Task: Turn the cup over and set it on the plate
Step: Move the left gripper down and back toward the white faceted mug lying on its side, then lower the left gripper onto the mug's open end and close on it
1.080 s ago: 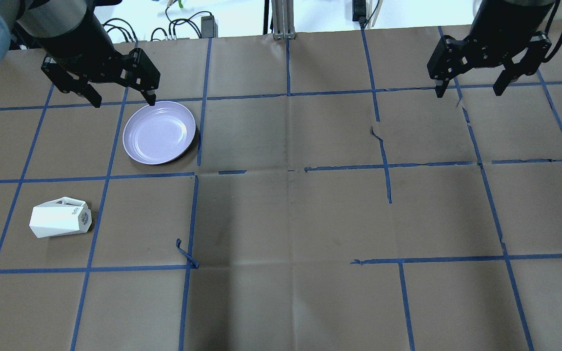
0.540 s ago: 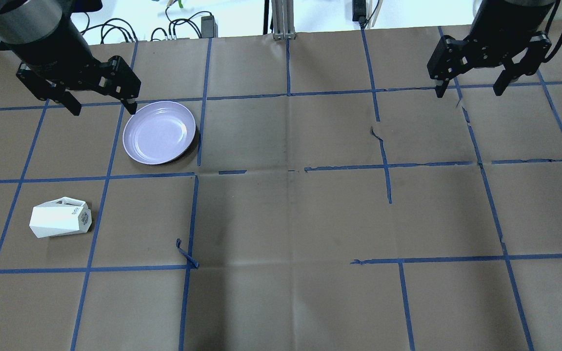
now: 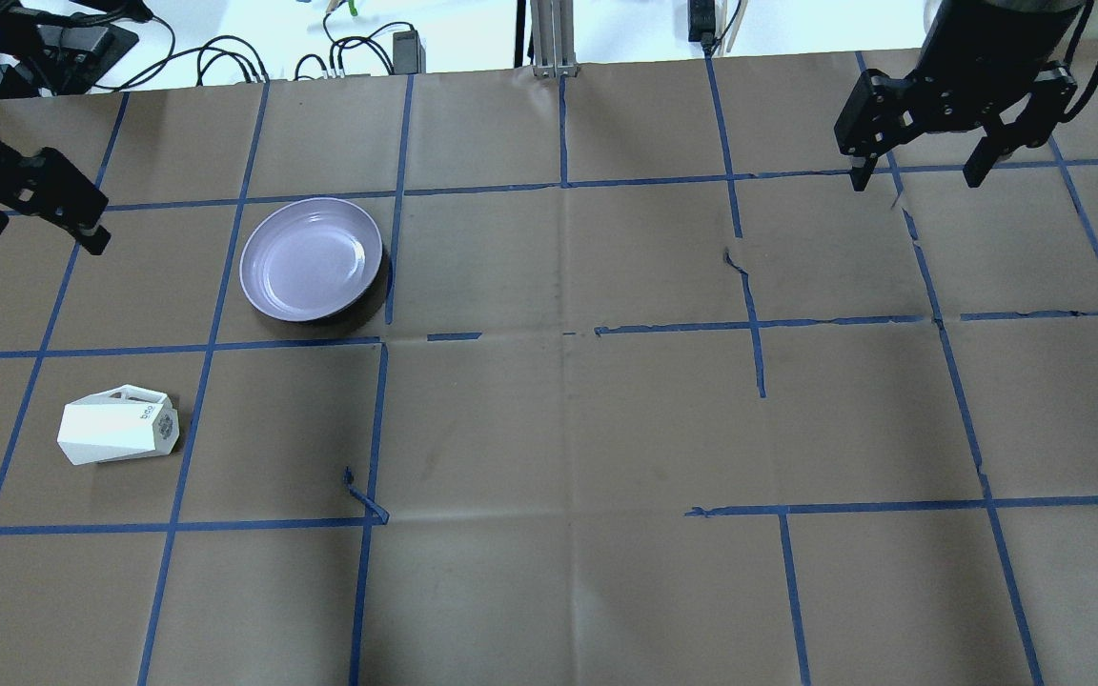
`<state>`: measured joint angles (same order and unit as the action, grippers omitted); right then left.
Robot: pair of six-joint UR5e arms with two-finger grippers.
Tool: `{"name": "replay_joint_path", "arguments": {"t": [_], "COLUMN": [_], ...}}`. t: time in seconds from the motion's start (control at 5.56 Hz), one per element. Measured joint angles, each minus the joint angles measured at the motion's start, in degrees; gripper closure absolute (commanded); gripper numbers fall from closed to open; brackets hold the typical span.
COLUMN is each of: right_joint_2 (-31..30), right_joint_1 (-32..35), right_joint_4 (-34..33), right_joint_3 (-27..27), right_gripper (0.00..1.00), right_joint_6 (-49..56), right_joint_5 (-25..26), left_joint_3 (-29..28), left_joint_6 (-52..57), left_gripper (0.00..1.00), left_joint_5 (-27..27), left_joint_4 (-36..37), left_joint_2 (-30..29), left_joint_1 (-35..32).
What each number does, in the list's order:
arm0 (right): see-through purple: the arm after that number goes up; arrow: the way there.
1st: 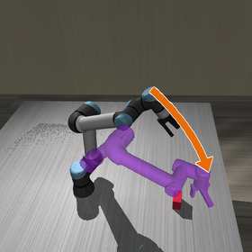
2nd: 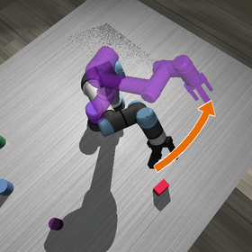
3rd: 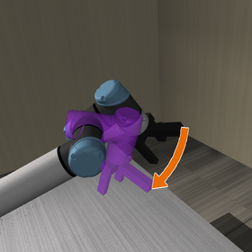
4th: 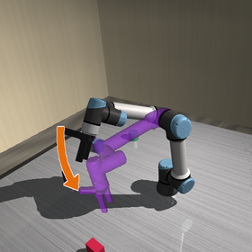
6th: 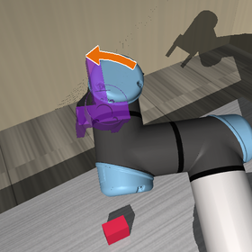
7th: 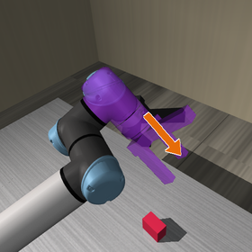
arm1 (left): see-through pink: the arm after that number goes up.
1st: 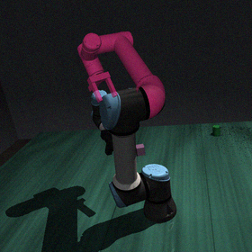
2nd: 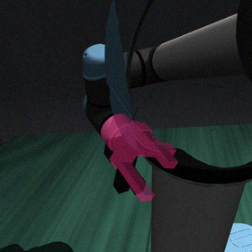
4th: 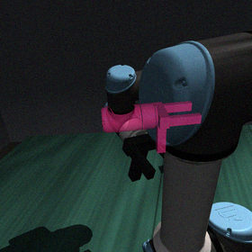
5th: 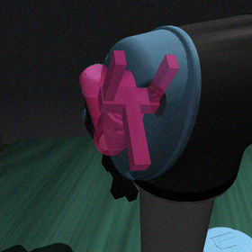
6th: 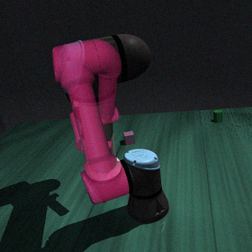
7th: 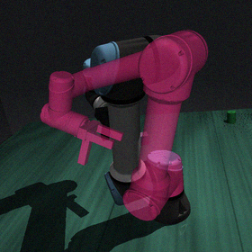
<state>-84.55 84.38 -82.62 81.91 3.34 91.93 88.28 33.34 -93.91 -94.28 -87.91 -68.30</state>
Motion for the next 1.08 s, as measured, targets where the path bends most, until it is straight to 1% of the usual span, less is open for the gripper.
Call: {"name": "replay_joint_path", "arguments": {"t": [0.18,0.54,0.72,0.9,1.08], "right_joint_2": [0.0,0.0,0.0,0.0,0.0], "right_joint_1": [0.0,0.0,0.0,0.0,0.0], "right_joint_4": [0.0,0.0,0.0,0.0,0.0], "right_joint_3": [0.0,0.0,0.0,0.0,0.0], "right_gripper": [0.0,0.0,0.0,0.0,0.0], "right_joint_6": [0.0,0.0,0.0,0.0,0.0], "right_joint_5": [0.0,0.0,0.0,0.0,0.0], "left_joint_3": [0.57,3.34,4.41,4.74,4.82], "left_joint_6": [6.59,16.16,20.35,23.71,26.78], "left_gripper": [0.02,0.01,0.02,0.02,0.02], "left_joint_5": [1.97,10.21,14.03,17.97,21.46], "left_joint_4": [-0.48,-1.98,-2.28,-2.6,-2.8], "left_joint_2": [-0.35,-2.5,-5.25,-8.55,-12.65], "left_joint_1": [6.82,20.79,26.32,29.65,31.44]}}
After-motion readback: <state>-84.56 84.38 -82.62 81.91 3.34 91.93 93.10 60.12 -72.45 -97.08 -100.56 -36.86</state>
